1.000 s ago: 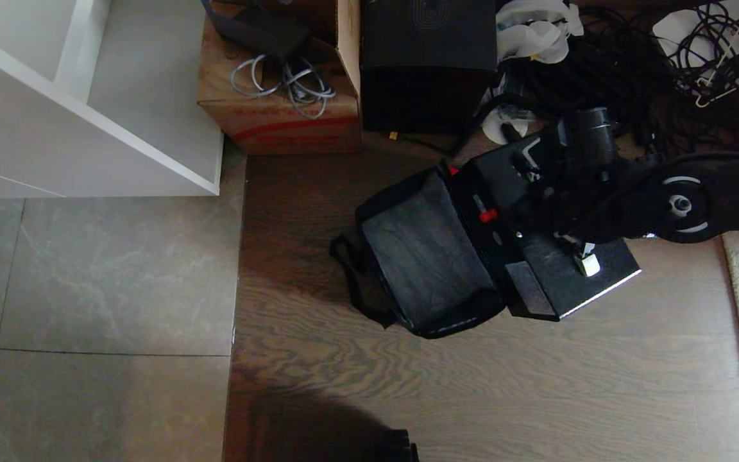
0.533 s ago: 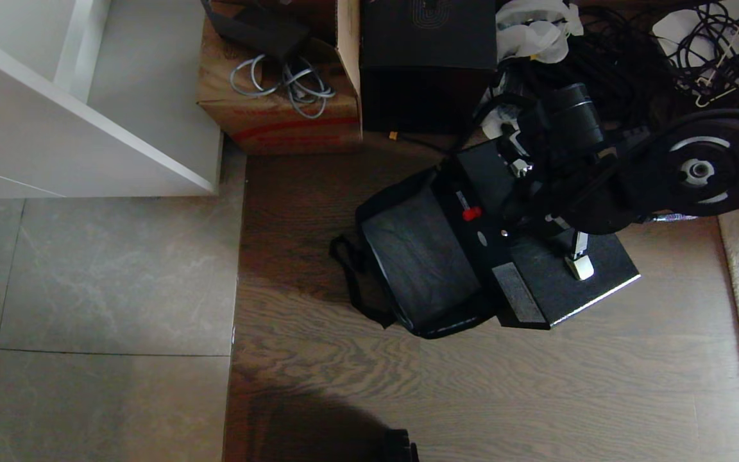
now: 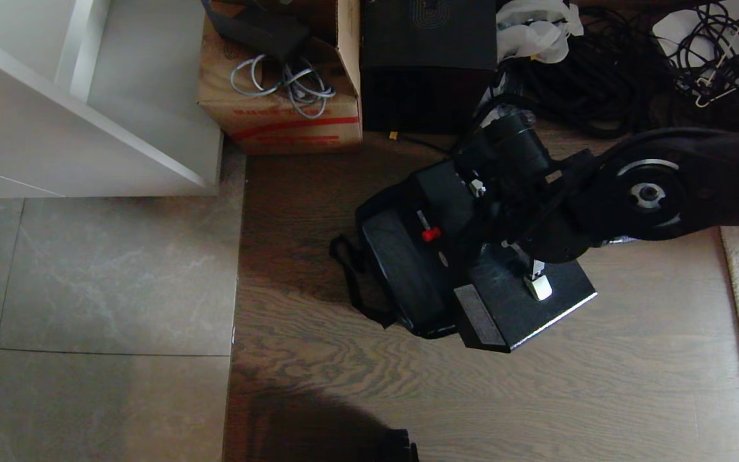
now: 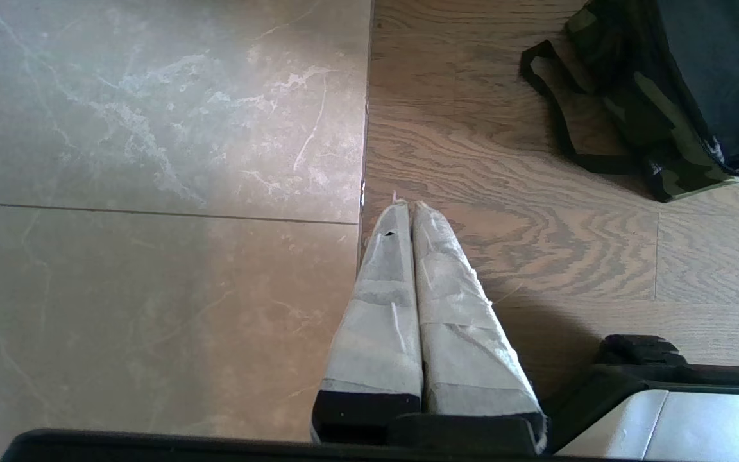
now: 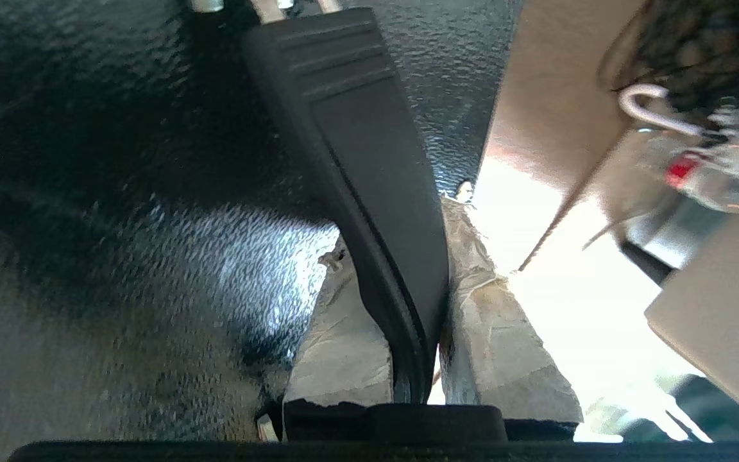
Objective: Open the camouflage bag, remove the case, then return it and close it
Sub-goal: Place the black box back
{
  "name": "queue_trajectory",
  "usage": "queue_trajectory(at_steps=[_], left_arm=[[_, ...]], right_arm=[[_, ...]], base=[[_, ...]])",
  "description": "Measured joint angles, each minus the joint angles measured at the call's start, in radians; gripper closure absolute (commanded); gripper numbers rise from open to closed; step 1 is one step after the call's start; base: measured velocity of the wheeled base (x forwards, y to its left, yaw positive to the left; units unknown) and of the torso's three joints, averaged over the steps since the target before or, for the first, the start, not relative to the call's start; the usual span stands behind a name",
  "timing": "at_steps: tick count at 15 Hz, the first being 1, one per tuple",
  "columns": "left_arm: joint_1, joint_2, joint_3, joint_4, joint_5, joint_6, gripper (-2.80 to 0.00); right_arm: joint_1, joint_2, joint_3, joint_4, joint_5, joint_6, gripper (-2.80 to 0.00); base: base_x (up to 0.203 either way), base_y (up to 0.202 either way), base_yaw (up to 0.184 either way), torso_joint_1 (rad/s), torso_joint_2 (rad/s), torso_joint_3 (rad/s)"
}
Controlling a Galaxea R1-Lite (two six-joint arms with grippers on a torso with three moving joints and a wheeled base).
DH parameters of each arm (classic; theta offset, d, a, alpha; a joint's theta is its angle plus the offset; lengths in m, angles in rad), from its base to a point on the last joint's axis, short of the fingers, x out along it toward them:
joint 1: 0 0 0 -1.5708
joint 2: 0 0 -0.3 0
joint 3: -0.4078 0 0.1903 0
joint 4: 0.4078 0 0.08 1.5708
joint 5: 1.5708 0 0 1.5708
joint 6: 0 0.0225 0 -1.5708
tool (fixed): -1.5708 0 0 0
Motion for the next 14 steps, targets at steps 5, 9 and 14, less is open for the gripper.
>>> queue_trajectory(at_steps=[5, 9, 14], left_arm=[[0.0, 0.0, 0.0, 0.0, 0.0, 0.0, 0.0], [0.0, 0.0, 0.0, 0.0, 0.0, 0.0, 0.0], [0.0, 0.0, 0.0, 0.0, 0.0, 0.0, 0.0]], right_arm=[[0.044, 0.057, -0.026, -0.003, 0.01, 0.016, 0.0], [0.06, 0.098, -0.062, -0.003, 0.0, 0.029, 0.0], [0.071, 0.169, -0.13, 0.003, 0.007, 0.048, 0.0]], base=[[0.0, 0.0, 0.0, 0.0, 0.0, 0.0], [0.0, 0.0, 0.0, 0.0, 0.0, 0.0], [0.0, 0.0, 0.0, 0.0, 0.0, 0.0]])
